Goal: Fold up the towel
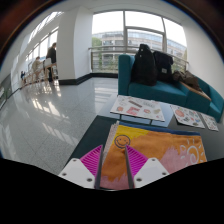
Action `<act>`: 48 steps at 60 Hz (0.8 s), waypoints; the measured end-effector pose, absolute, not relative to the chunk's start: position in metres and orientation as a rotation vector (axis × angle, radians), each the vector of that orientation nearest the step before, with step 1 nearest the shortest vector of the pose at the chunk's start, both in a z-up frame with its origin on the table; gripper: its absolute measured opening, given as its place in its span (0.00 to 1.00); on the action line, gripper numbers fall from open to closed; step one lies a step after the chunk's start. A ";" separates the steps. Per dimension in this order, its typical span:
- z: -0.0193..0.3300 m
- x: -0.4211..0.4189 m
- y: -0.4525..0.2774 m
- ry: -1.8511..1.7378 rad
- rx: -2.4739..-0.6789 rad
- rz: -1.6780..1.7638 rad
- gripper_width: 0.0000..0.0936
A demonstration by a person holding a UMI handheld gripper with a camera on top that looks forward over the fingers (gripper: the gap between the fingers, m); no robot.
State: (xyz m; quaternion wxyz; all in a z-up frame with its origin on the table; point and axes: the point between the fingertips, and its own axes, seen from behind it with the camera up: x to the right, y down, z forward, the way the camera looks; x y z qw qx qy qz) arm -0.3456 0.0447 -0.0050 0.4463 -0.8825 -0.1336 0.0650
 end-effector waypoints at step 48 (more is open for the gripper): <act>0.126 -0.160 0.057 -0.140 -2.028 0.136 0.03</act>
